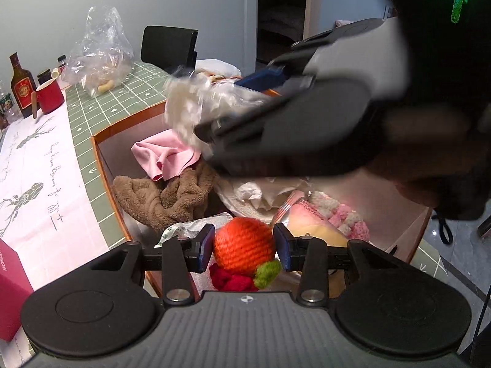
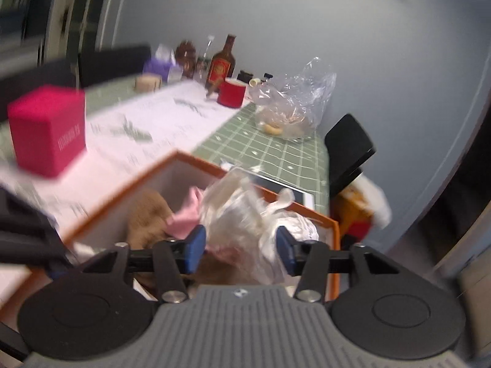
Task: Organize soft objects
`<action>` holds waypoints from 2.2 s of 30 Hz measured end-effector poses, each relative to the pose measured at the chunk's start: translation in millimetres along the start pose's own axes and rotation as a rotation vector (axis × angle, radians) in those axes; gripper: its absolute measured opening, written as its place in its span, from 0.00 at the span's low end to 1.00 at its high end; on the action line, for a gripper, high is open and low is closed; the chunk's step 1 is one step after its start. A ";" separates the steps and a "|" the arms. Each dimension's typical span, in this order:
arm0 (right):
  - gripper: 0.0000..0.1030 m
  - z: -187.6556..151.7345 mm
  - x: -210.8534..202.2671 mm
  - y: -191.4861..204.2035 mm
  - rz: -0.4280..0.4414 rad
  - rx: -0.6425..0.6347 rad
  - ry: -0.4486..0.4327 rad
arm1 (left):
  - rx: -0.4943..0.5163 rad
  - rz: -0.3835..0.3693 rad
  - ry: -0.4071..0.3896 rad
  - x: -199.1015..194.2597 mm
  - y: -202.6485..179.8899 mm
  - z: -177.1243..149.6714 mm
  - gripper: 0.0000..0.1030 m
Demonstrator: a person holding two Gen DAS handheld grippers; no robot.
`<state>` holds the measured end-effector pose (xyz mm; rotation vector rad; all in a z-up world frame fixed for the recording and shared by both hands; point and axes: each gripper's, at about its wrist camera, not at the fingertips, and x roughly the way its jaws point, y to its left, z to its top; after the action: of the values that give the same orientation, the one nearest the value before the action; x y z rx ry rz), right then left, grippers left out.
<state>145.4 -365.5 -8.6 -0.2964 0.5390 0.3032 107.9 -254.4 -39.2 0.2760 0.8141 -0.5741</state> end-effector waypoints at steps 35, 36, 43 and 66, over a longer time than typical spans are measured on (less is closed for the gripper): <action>0.91 -4.0 -74.1 -7.1 -0.100 0.477 0.064 | -0.186 -0.004 -0.158 -72.7 46.8 -3.3 0.87; 0.94 -6.5 -81.5 -6.7 -0.110 0.489 0.055 | -0.193 0.006 -0.167 -77.2 49.1 -3.7 0.87; 0.97 -31.0 -121.3 -5.3 -0.194 0.643 0.067 | -0.306 0.039 -0.217 -101.6 65.5 -13.8 0.98; 0.97 -47.1 -112.3 63.1 -0.310 0.512 0.260 | -0.260 0.121 -0.066 -79.7 60.6 -48.2 1.00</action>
<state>9.8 -347.2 1.3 0.0820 0.7940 -0.1806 70.4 -153.9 -10.4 0.0669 0.7932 -0.3568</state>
